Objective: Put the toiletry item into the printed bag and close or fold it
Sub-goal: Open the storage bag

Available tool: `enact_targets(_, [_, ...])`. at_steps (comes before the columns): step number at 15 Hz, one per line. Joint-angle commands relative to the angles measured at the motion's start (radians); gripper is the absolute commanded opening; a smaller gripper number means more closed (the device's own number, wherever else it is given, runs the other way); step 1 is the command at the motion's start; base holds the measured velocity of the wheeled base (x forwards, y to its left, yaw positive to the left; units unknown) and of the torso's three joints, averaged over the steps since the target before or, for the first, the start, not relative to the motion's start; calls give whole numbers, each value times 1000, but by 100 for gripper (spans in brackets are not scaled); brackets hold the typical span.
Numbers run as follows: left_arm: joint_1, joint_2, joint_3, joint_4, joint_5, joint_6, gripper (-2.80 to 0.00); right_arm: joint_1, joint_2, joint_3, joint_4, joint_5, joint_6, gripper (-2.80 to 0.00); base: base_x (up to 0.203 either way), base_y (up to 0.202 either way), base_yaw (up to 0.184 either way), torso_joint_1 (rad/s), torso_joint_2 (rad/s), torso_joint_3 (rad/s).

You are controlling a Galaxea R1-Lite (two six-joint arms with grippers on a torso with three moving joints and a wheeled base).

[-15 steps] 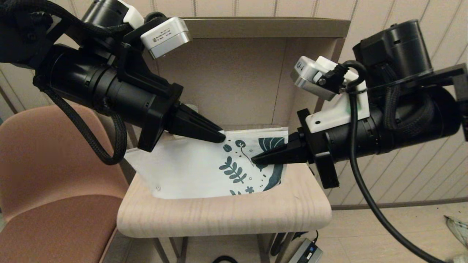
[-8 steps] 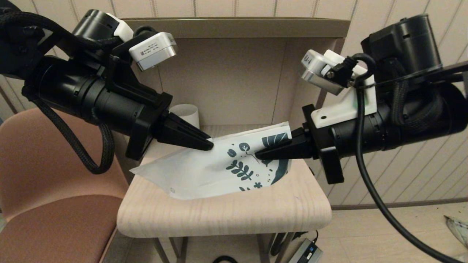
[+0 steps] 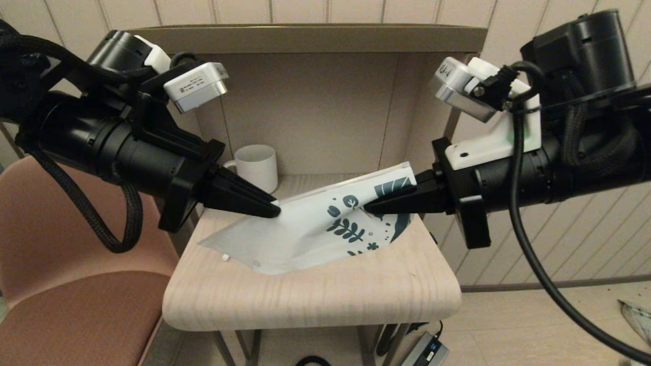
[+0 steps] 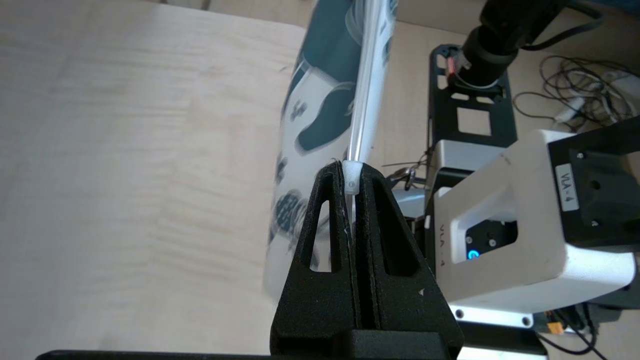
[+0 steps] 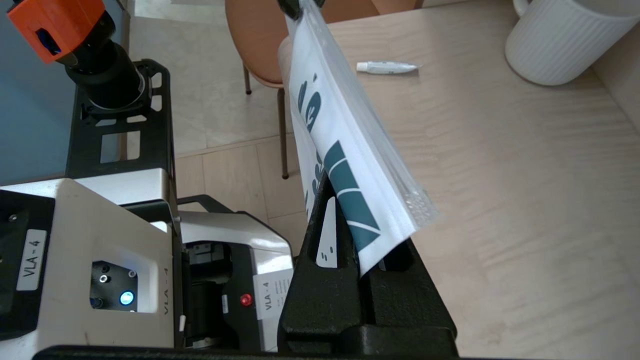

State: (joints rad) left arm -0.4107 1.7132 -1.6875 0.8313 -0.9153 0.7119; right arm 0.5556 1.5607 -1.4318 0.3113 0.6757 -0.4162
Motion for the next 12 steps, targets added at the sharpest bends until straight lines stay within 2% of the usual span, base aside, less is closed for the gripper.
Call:
enact_targets(1, [13,-23,30,-4,-6,4,-280,-16,-18,4,0,4,-3,-280,0,0,0,0,0,0])
enact_targets(12, [43,-79,192,-96,-6,4,-280,-40,-57,-7,-11,8,0,-280,0,0,0,0,0,0])
